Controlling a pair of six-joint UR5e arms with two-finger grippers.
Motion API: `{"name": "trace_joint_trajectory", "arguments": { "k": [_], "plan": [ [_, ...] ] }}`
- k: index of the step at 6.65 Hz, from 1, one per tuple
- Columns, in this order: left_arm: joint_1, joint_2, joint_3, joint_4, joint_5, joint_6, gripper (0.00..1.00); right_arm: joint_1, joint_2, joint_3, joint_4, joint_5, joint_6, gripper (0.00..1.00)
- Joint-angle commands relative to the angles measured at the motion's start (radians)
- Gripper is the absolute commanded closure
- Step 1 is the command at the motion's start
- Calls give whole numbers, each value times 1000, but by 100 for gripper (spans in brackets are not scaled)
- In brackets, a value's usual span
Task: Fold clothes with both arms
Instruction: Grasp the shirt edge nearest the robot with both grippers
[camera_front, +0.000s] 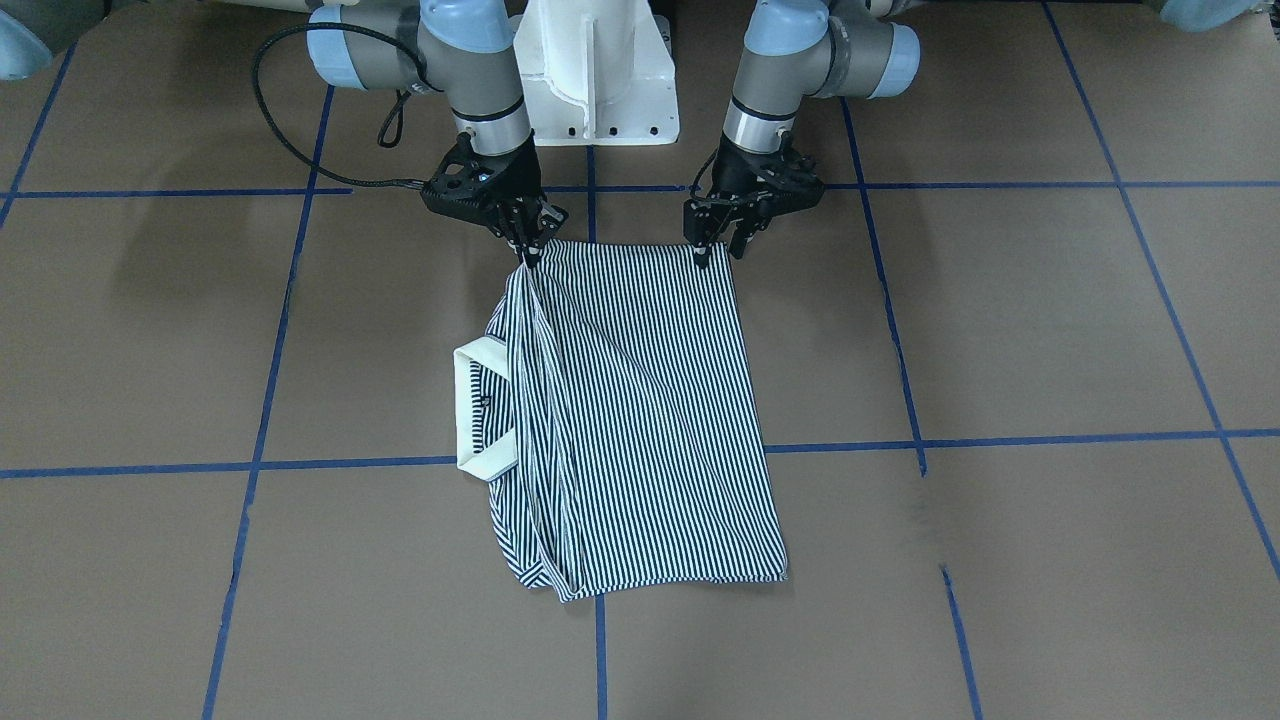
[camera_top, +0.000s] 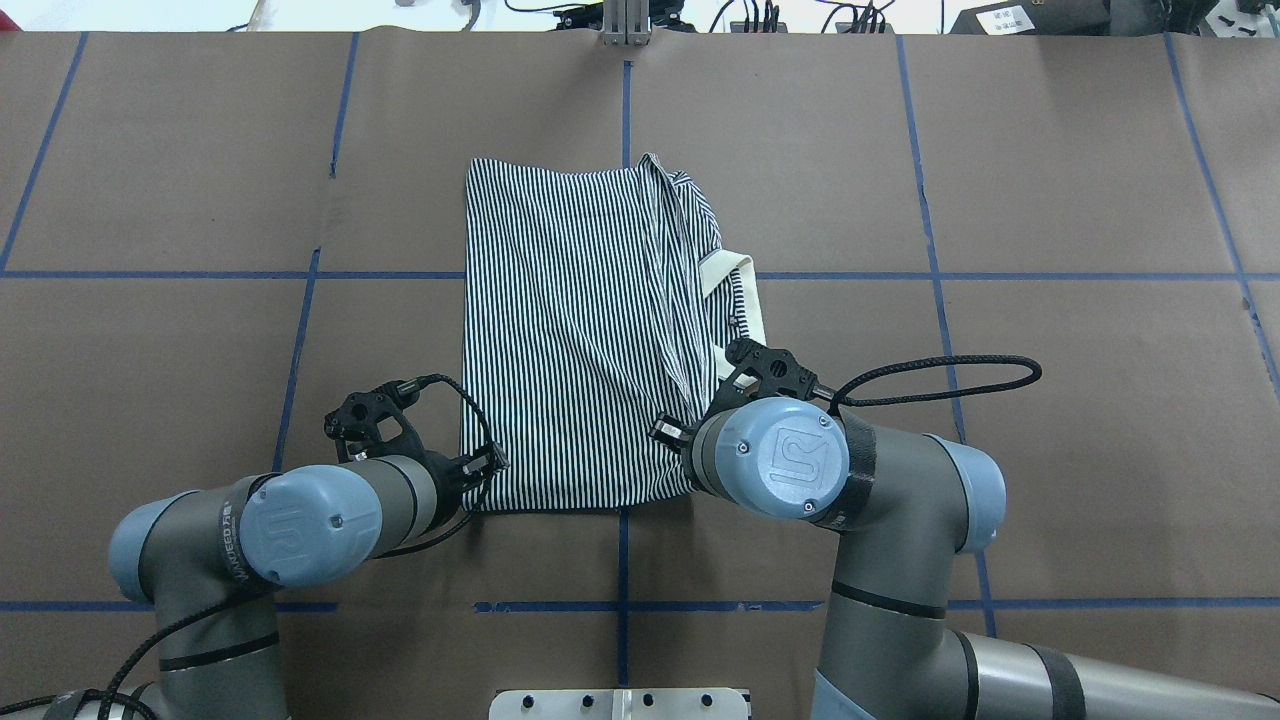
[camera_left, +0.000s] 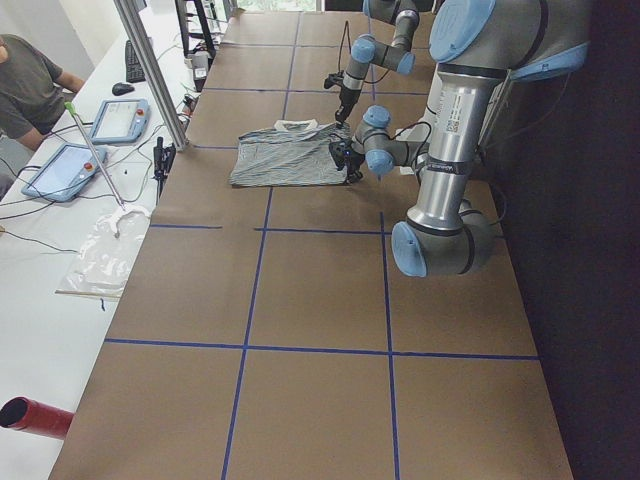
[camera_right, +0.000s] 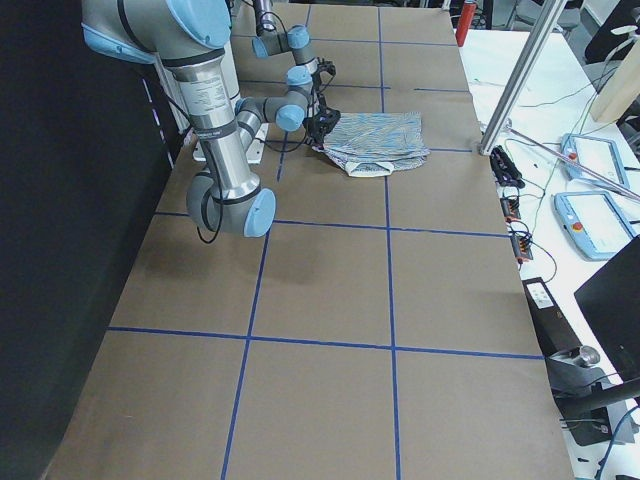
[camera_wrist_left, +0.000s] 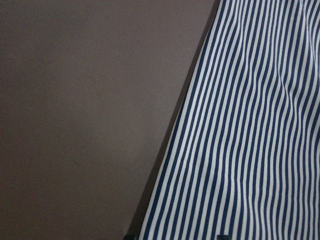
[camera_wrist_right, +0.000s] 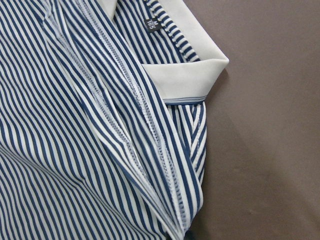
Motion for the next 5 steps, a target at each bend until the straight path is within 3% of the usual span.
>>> {"name": "trace_joint_trajectory", "arguments": {
  "k": [1, 2, 5],
  "plan": [
    [3, -4, -6, 34, -1, 0, 40, 0, 1, 0, 0, 0, 0, 100],
    [3, -5, -6, 34, -3, -1, 51, 0, 1, 0, 0, 0, 0, 100],
    [24, -4, -3, 36, -3, -1, 59, 0, 1, 0, 0, 0, 0, 100]
  ]
}}
